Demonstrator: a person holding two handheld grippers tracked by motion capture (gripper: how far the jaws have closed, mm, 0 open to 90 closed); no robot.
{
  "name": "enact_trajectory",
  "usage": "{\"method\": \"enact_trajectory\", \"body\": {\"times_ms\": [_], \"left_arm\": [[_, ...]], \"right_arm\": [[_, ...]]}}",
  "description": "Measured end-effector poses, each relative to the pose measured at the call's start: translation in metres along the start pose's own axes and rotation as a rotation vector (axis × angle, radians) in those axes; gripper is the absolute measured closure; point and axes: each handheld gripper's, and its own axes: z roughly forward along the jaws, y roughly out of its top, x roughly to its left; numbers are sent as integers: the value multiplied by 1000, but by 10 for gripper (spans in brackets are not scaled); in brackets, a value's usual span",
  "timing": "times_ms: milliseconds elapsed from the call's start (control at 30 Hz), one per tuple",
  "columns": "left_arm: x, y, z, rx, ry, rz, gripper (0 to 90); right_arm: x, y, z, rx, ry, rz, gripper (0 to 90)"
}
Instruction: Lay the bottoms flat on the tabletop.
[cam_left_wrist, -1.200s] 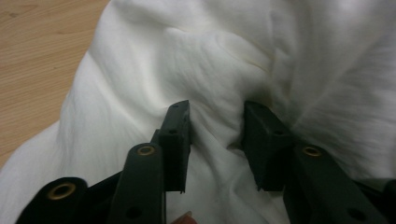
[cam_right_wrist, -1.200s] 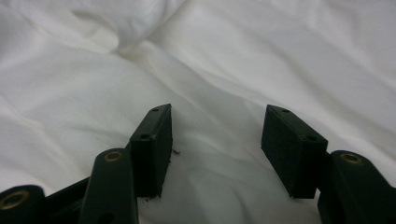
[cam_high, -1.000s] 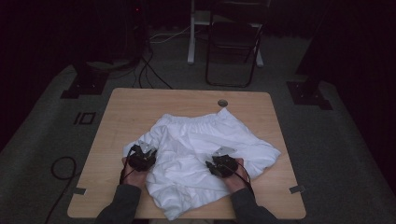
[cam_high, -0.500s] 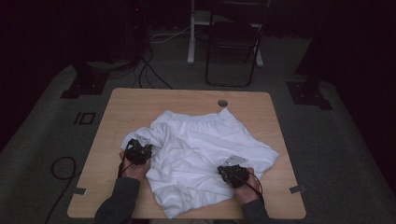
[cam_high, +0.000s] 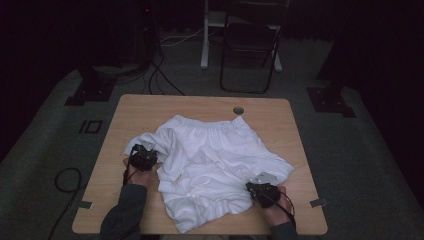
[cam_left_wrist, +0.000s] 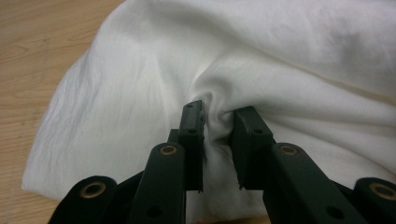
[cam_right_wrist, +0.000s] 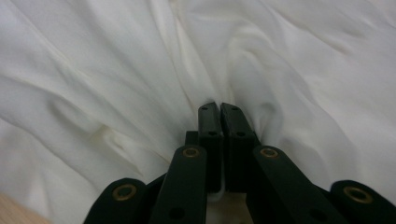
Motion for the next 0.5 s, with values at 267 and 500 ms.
{"method": "enact_trajectory", "body": {"times_ms": [267,500], "left_arm": [[13,0,3,9,30,-47,757],[9,1,1,6,23,-68,735]], "right_arm": [[-22,-25,-23,27,-88,48,878],[-37,-37,-34,2,-73,106,852]]}}
